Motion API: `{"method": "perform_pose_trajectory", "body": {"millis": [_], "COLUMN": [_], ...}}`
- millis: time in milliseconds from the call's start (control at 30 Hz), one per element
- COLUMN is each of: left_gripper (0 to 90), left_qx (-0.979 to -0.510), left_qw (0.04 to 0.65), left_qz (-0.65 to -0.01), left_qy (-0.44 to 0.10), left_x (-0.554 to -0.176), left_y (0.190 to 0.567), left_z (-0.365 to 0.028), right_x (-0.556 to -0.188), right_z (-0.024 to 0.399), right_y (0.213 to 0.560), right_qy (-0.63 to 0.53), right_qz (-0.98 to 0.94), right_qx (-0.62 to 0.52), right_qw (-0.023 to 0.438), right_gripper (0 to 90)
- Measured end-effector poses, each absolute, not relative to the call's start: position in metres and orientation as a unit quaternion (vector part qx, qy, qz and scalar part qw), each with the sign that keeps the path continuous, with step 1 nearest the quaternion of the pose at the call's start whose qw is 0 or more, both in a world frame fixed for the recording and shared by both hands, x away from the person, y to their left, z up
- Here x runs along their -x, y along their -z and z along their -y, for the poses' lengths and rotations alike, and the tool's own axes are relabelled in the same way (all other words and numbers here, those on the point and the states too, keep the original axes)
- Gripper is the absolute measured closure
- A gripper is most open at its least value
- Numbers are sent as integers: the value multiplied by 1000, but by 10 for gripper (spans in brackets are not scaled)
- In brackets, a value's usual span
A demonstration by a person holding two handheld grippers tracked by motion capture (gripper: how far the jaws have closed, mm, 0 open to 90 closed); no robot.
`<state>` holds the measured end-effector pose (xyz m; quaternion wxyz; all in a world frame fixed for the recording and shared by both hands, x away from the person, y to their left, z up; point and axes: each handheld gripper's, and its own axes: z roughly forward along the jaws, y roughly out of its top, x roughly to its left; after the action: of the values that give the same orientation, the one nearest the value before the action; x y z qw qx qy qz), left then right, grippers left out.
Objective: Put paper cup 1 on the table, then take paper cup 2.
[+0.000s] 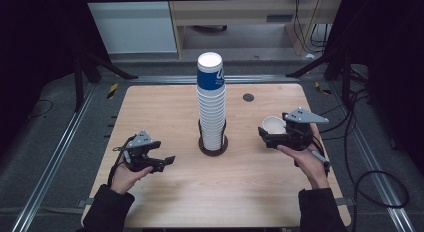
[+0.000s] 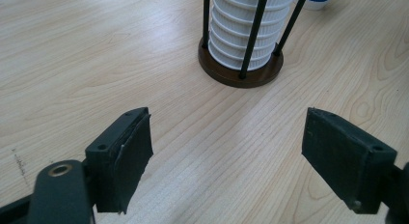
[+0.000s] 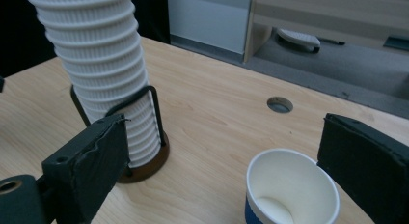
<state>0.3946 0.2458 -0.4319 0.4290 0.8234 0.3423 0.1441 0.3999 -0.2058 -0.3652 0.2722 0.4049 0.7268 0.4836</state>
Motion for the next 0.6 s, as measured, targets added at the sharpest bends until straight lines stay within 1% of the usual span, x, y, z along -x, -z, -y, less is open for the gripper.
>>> {"method": "perform_pose_trajectory", "body": {"millis": [600], "left_gripper": [174], "left_qx": [-822], "left_qw": [426], "left_qz": [-347], "left_qy": [-150], "left_x": [-395], "left_y": [433], "left_z": [-245], "right_x": [-400], "right_z": [177], "right_y": [339], "right_qy": [-517], "right_qz": [-723], "right_qx": [-364], "right_qw": [277], "right_gripper": [46]}}
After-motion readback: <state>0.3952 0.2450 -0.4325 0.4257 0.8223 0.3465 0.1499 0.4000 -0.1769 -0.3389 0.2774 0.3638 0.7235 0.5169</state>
